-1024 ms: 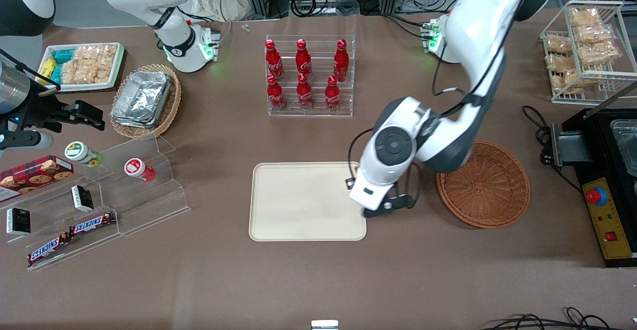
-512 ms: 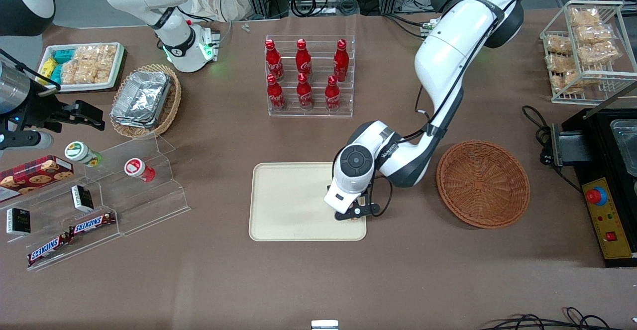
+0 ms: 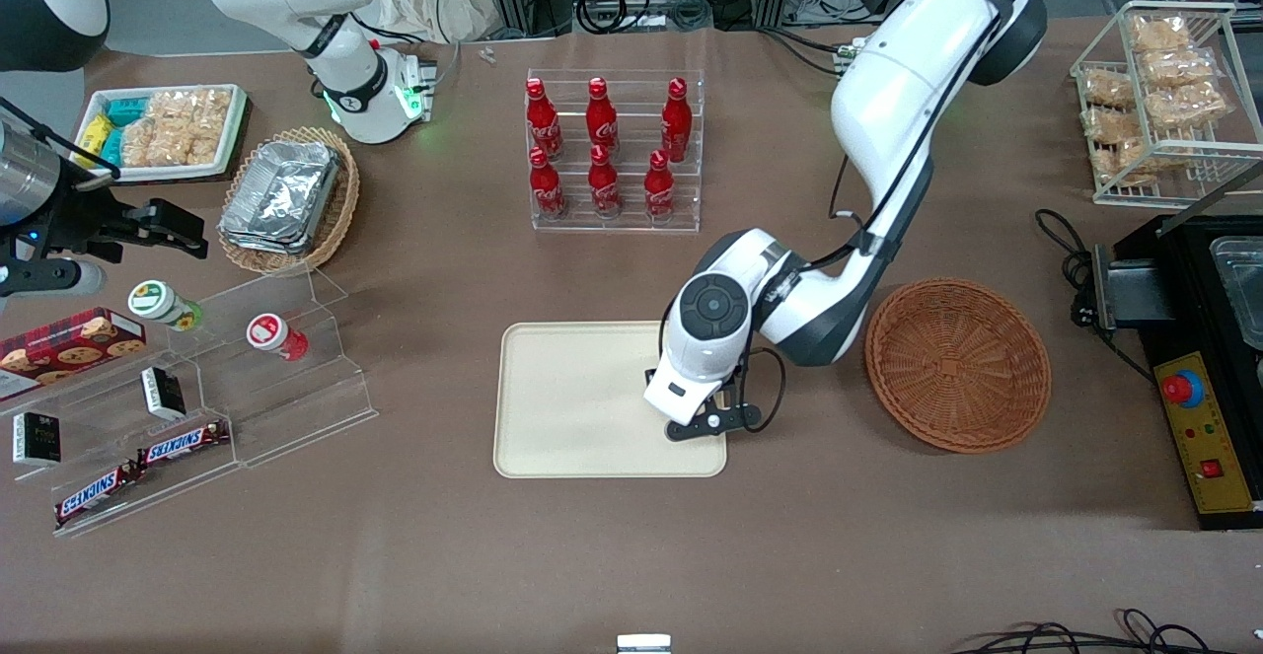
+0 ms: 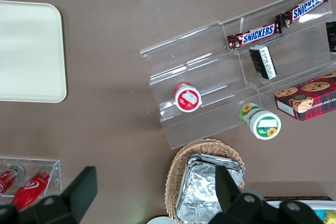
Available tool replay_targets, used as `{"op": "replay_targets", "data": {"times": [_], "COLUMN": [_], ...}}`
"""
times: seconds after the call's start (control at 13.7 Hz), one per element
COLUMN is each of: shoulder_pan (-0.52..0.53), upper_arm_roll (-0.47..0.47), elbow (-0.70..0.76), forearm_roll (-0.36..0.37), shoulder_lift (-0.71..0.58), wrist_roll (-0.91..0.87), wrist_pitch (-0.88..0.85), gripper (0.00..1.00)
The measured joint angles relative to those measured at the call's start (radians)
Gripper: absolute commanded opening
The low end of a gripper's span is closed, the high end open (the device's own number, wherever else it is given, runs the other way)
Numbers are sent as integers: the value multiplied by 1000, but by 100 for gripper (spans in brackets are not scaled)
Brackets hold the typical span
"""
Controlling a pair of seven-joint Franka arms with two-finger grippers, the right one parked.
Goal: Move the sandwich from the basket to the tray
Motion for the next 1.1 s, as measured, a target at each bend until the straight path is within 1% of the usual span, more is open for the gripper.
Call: {"op": "replay_targets", "data": {"times": [0.22,0.37,0.66,0.8,0.95,1.1], "shoulder_pan": [83,158,293,359,423,481], "upper_arm_roll": [6,6,6,7,9,12], "elbow": [-28,-82,-328,-452,-573,-652], "forearm_roll": [-9,-67,-118,-152,-159,-164], "shoulder_lift": [-162,-284,-544,-667,-781,-858], "wrist_roll": [32,126,314,452,594,752], "wrist_pitch": [-178,-256,-277,-278,-278,-284], "gripper": [100,100,100,100,100,100]}}
